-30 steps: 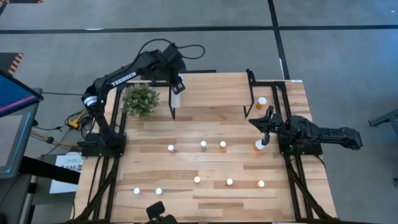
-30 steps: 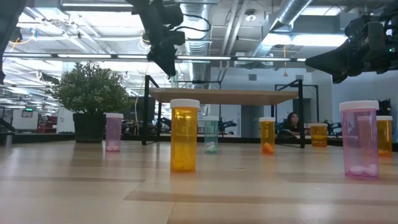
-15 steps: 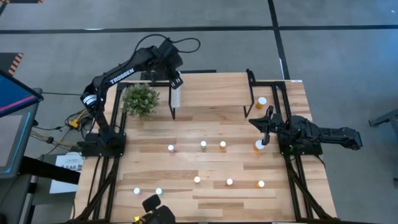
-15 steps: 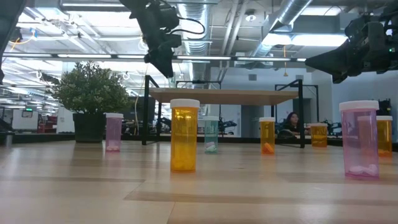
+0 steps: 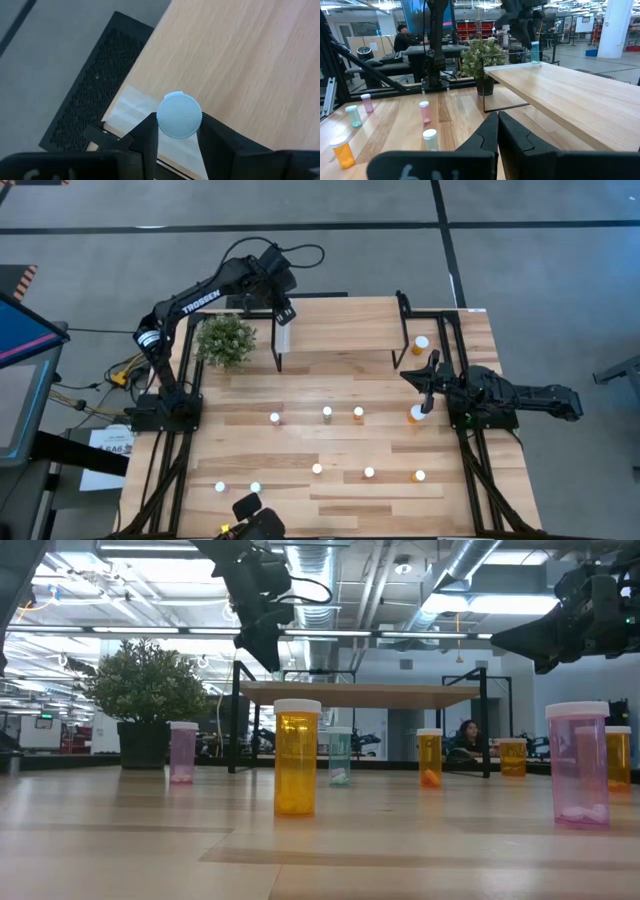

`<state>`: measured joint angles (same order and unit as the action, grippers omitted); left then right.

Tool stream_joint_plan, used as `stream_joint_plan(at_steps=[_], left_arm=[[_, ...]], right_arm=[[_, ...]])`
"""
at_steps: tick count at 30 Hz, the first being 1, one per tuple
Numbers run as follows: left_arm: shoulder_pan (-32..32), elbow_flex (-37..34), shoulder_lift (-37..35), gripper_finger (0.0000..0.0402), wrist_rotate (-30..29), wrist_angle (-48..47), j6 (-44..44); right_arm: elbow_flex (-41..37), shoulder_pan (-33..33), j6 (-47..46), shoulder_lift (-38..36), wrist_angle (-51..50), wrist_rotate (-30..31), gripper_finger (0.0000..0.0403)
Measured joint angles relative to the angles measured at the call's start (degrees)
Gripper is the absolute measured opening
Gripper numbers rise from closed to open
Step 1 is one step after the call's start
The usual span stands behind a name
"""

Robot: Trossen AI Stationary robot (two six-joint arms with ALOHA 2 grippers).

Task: Pick and place medicine bottles onto shelf by color
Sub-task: Put the small left blue pill bottle on the shelf

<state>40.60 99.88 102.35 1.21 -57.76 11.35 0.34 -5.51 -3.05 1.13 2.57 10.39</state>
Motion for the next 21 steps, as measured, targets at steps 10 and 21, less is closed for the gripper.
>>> stream_joint_plan(at_steps=[10,21], left_arm=[[-0.1,0.0,0.1,0.0115,0.0,-0.1,0.0],[-0.3,0.0,0.1,0.0122,0.0,0.3,0.0]], right_arm=[[0.0,0.0,0.0,0.0,0.0,0.0,0.0033],[0.0,0.0,0.0,0.0,0.0,0.0,0.0033]])
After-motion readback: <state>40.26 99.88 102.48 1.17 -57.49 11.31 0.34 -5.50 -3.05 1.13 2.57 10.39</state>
